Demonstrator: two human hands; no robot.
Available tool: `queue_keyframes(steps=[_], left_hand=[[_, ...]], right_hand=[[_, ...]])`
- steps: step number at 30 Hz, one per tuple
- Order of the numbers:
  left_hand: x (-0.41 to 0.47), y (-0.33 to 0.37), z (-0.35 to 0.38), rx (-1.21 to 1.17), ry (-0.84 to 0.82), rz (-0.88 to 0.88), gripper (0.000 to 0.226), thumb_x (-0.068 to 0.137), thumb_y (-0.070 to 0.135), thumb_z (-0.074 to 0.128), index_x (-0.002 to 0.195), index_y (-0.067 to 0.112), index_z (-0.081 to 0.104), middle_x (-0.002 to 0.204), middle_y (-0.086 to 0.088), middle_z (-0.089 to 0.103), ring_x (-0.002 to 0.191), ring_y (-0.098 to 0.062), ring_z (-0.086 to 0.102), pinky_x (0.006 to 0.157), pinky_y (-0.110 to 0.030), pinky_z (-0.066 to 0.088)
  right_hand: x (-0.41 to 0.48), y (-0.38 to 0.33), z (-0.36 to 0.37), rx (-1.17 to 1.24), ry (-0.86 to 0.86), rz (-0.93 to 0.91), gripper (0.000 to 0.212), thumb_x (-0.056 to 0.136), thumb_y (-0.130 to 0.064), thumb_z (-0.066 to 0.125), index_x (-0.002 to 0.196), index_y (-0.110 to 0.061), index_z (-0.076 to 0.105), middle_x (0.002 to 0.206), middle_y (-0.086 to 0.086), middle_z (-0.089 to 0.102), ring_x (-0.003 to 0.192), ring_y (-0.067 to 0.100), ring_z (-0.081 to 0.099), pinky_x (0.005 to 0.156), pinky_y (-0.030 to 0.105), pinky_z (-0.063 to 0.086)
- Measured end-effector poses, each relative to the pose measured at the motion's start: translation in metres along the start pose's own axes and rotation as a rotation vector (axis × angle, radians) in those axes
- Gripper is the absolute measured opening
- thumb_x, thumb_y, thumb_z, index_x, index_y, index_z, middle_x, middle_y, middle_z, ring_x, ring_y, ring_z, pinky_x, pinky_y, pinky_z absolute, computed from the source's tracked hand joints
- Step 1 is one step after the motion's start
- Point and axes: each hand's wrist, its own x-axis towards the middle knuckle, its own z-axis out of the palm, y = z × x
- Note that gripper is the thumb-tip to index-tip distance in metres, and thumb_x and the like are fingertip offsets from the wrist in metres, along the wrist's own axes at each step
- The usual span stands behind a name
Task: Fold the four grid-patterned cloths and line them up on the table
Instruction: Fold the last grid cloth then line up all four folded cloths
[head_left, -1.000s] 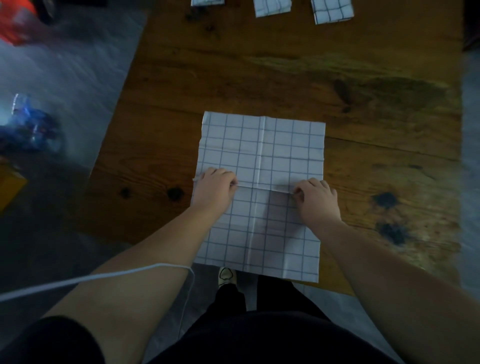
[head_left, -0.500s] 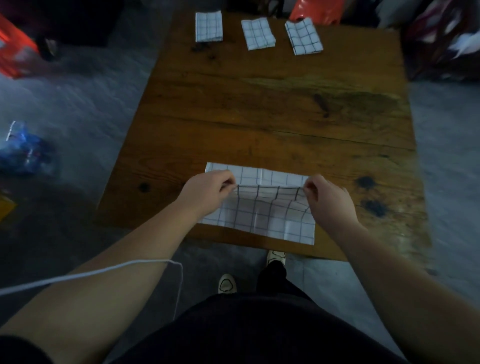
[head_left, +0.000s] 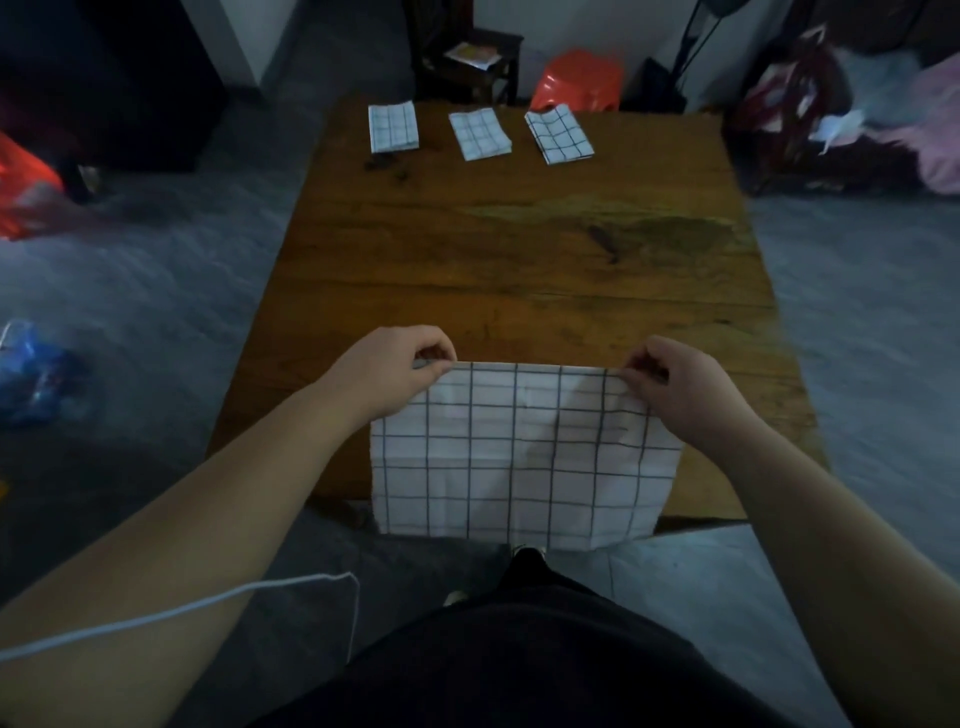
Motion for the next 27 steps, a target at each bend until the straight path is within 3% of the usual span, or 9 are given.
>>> queue_keyframes(steps=[5, 12, 15, 18, 22, 25, 27], left_hand=[[0.059, -0.021, 0.034, 0.148, -0.059, -0.092, 0.011, 0.102, 0.036, 0.053, 0.109, 0.038, 0.061, 0.1, 0.015, 0.062, 0.089, -0.001, 0.056, 0.072, -0.026, 0.049], [0.147, -0.059, 0.081, 0.205, -0.15, -0.247, 0.016, 0.103, 0.031, 0.052, 0.115, 0.032, 0.063, 0.108, 0.006, 0.064, 0.092, -0.011, 0.059, 0.082, -0.037, 0.055], [0.171, -0.067, 0.099, 0.352, -0.027, -0.215, 0.028, 0.101, 0.026, 0.054, 0.128, 0.025, 0.058, 0.126, 0.0, 0.059, 0.121, -0.02, 0.05, 0.1, -0.04, 0.046], [0.167, -0.054, 0.113, 0.4, 0.05, -0.204, 0.048, 0.099, 0.021, 0.054, 0.145, 0.017, 0.044, 0.153, -0.006, 0.041, 0.148, -0.026, 0.026, 0.12, -0.046, 0.027], [0.145, -0.029, 0.148, 0.409, -0.137, -0.045, 0.065, 0.102, 0.028, 0.045, 0.159, 0.021, 0.017, 0.168, -0.003, 0.013, 0.156, -0.021, -0.001, 0.126, -0.045, 0.003], [0.154, -0.033, 0.165, 0.393, -0.207, -0.055, 0.068, 0.105, 0.034, 0.037, 0.161, 0.023, 0.0, 0.17, -0.002, -0.003, 0.154, -0.019, -0.014, 0.126, -0.046, -0.002], [0.166, -0.038, 0.167, 0.404, -0.195, -0.062, 0.068, 0.105, 0.035, 0.035, 0.161, 0.022, -0.001, 0.17, -0.003, -0.006, 0.154, -0.02, -0.016, 0.126, -0.047, -0.003]], right_hand=[[0.058, 0.034, 0.029, -0.102, -0.08, 0.046, 0.01, 0.101, -0.023, 0.056, 0.099, -0.032, 0.059, 0.09, -0.014, 0.062, 0.08, 0.003, 0.055, 0.062, 0.023, 0.042], [0.152, 0.09, 0.08, -0.193, -0.201, 0.107, 0.011, 0.101, -0.024, 0.052, 0.101, -0.033, 0.058, 0.108, -0.002, 0.063, 0.097, 0.019, 0.056, 0.083, 0.041, 0.051], [0.174, 0.106, 0.089, -0.384, -0.177, 0.07, 0.021, 0.1, -0.026, 0.051, 0.119, -0.028, 0.06, 0.13, 0.003, 0.055, 0.122, 0.028, 0.046, 0.104, 0.052, 0.041], [0.171, 0.1, 0.096, -0.43, -0.151, -0.011, 0.049, 0.097, -0.024, 0.053, 0.145, -0.021, 0.044, 0.155, 0.006, 0.037, 0.148, 0.029, 0.024, 0.119, 0.052, 0.025], [0.142, 0.068, 0.131, -0.443, -0.348, -0.139, 0.067, 0.101, -0.029, 0.037, 0.161, -0.021, 0.007, 0.169, 0.003, 0.003, 0.155, 0.022, -0.005, 0.126, 0.047, 0.003], [0.138, 0.059, 0.162, -0.433, -0.357, -0.139, 0.062, 0.106, -0.033, 0.025, 0.162, -0.023, 0.002, 0.169, 0.002, -0.003, 0.154, 0.02, -0.012, 0.126, 0.046, -0.003], [0.145, 0.059, 0.171, -0.42, -0.311, -0.067, 0.06, 0.107, -0.034, 0.023, 0.162, -0.023, 0.0, 0.169, 0.001, -0.005, 0.154, 0.019, -0.014, 0.125, 0.046, -0.003]])
